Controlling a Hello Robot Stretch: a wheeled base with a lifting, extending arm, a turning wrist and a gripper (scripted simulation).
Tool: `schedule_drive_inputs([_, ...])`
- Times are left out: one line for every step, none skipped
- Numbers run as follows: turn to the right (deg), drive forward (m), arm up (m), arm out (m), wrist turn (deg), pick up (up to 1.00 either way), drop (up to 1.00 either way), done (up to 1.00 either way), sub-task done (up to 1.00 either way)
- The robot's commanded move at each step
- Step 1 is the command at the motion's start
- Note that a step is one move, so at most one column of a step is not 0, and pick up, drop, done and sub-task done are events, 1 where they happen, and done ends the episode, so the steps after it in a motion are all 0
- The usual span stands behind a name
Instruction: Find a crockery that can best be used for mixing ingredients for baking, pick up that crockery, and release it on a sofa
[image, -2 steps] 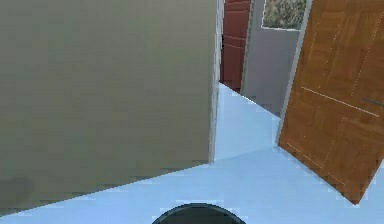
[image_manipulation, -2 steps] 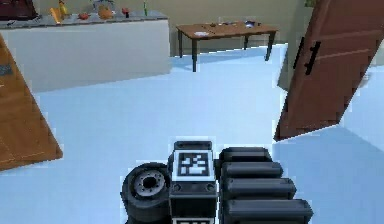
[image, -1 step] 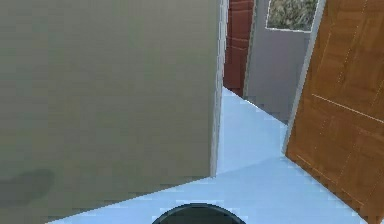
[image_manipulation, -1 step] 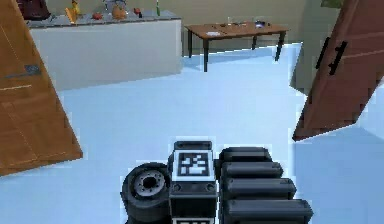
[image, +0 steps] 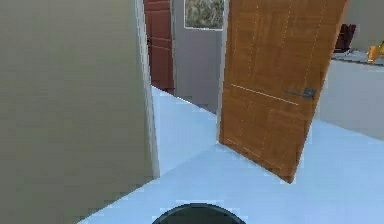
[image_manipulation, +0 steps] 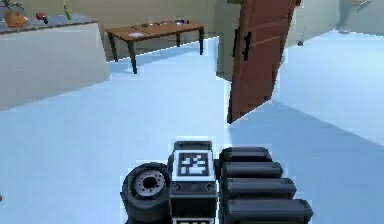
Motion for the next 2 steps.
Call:
schedule_drive_inputs([0.0,1.00,0.00,0.00,0.0,0.00,0.00,0.00,0.00])
schedule_drive_inputs([0.0,0.80,0.00,0.00,0.0,0.00,0.00,0.00,0.00])
